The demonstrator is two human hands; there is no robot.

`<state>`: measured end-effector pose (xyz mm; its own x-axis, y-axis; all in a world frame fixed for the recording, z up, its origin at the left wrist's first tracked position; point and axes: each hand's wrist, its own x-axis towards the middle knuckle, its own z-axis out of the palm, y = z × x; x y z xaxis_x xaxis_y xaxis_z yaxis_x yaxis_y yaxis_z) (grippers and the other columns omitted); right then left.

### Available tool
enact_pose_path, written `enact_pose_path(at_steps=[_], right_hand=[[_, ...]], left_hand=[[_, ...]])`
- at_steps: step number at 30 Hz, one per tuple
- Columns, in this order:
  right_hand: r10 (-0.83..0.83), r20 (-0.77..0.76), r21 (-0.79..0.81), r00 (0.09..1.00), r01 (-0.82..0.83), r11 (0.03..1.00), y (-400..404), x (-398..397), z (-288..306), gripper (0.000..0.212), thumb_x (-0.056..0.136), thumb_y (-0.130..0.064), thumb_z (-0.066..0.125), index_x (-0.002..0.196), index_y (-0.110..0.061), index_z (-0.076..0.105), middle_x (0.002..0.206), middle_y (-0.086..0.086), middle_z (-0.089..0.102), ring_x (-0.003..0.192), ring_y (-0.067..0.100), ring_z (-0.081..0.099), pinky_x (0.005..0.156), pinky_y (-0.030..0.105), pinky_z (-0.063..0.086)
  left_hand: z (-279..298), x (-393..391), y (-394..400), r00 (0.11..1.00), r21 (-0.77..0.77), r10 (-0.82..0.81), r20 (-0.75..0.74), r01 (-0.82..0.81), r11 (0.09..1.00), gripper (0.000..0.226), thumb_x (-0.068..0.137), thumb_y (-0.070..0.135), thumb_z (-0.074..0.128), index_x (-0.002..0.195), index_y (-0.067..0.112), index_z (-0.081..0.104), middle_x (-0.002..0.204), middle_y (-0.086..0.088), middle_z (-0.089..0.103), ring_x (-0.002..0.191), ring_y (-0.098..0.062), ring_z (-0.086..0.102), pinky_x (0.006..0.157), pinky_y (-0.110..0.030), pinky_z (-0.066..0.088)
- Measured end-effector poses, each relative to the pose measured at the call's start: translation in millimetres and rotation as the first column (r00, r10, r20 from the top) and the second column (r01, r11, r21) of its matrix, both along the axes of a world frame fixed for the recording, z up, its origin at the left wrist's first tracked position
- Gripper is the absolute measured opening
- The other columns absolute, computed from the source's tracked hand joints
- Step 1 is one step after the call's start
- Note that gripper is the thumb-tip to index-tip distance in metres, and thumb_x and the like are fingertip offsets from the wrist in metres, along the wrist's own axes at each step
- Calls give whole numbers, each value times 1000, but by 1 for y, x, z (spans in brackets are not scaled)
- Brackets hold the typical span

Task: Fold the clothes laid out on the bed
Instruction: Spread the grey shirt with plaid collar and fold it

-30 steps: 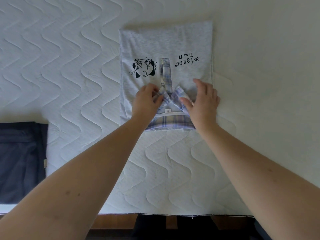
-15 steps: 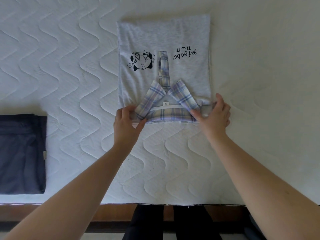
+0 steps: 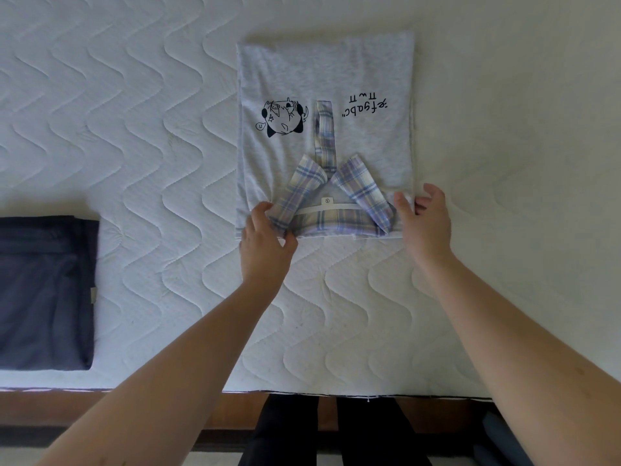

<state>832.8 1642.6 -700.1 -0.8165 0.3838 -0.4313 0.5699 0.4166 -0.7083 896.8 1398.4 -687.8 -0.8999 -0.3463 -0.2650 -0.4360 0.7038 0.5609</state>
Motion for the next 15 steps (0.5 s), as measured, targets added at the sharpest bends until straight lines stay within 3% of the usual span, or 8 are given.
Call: enact_pose_path(at_steps=[1,3,4,7,9,11,13,15], right_hand=[[15,22,-29,1000,-14,999,-2,-5,0,77,83,-45,73,142,-8,40,115,0,59,99,13,59,77,9,44],[29,72,-57,997,-25,998,-4,-15,0,79,76,-42,81,136,-5,45,116,4,62,98,17,63,77,19,51],[35,95,-51,995,-30,998,-4,-20,-1,72,74,-40,83,129,-4,52,113,7,66,96,19,66,77,26,52],[110,208,-3,972,-112,994,2,-31,-1,45,76,-40,81,102,-6,70,88,6,72,76,18,67,60,24,44],[128,254,-38,959,-122,992,10,-36,1,40,76,-41,81,93,-7,72,75,2,69,64,15,64,53,23,43],[123,280,-226,952,-59,972,12,-37,4,42,77,-41,80,100,-6,72,84,4,74,70,18,70,61,24,53],[92,311,-341,946,21,940,9,-37,3,51,80,-48,75,112,-9,70,100,5,74,86,21,72,78,31,57],[59,319,-293,946,39,955,6,-36,1,49,84,-56,67,110,-14,68,102,2,72,88,19,70,81,30,55]], left_hand=[[-1,2,-2,999,-82,-4,-43,1,997,61,85,38,69,134,16,40,115,-9,56,103,-27,55,90,-46,48],[-4,-1,-10,994,-187,49,-96,-67,980,68,86,56,59,137,17,39,124,-11,49,112,-28,49,94,-47,40],[-6,-7,-16,990,-166,121,-70,-131,977,69,87,60,54,139,18,37,129,-12,47,116,-30,46,97,-48,38],[-16,-29,-43,929,44,335,155,-345,938,73,85,62,57,139,17,37,134,-11,46,121,-32,44,102,-43,35],[-21,-43,-58,917,168,334,217,-372,913,70,81,58,68,130,13,46,120,-5,56,109,-25,55,89,-31,47],[-17,-57,-67,916,246,306,260,-369,896,59,78,57,72,117,14,56,98,6,62,85,-11,60,64,-17,42],[-12,-69,-73,923,237,215,320,-298,925,46,80,58,69,95,15,61,79,8,61,70,-6,55,54,-17,36],[-7,-77,-72,935,226,109,339,-193,955,36,83,54,68,80,19,61,71,5,60,64,-9,54,51,-20,36]])
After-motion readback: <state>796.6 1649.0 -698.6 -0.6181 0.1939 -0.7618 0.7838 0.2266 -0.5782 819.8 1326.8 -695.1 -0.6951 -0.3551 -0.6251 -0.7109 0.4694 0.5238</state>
